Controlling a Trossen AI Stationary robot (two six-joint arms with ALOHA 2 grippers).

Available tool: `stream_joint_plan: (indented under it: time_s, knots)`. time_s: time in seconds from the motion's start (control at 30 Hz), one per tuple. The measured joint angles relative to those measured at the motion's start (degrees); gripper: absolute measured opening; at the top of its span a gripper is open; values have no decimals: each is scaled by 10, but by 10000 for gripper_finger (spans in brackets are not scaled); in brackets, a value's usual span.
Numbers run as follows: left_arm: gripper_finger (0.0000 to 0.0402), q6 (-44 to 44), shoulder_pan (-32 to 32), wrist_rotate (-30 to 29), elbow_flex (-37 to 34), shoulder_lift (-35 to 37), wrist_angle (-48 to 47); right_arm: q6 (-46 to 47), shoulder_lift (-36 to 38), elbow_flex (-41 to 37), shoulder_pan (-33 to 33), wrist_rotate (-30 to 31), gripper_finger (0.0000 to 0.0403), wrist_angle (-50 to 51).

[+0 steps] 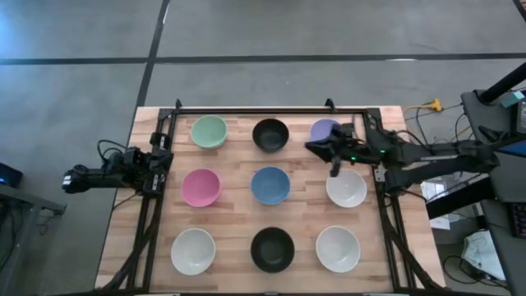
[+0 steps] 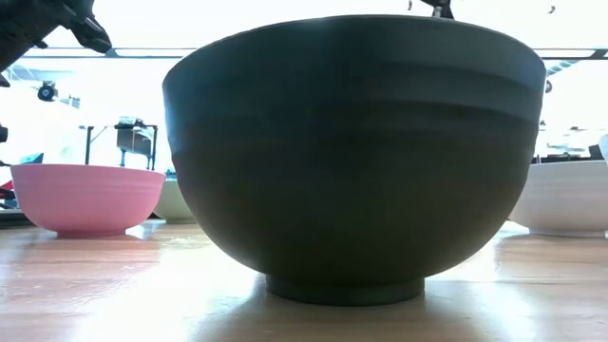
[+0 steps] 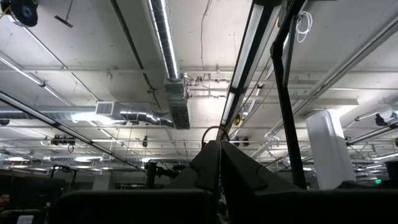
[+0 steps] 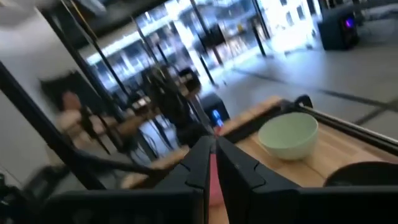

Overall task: Nest bowls inside each other
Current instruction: Stack the purple bowl on top of the blue bowl

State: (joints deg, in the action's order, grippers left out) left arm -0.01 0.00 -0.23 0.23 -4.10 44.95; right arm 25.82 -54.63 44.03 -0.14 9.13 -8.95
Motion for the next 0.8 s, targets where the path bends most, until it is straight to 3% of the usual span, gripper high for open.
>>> stream_joint_plan:
  time_s: [0.13, 0.27, 0.47, 0.57, 0.8]
  knots:
    - [0, 0, 0, 7, 0, 0, 0, -11, -58, 95, 0, 7, 22, 150]
    - [0, 0, 0, 12, 0, 0, 0, 3, -103, 190, 2, 49, 22, 382]
    - [0, 4, 0, 12, 0, 0, 0, 126, -176, 273, 1, 143, 22, 662]
    - [0, 4, 0, 12, 0, -1, 0, 143, -205, 277, 1, 150, 22, 671]
    - [0, 4, 0, -33, 6, -1, 2, 164, -262, 267, 3, 150, 22, 569]
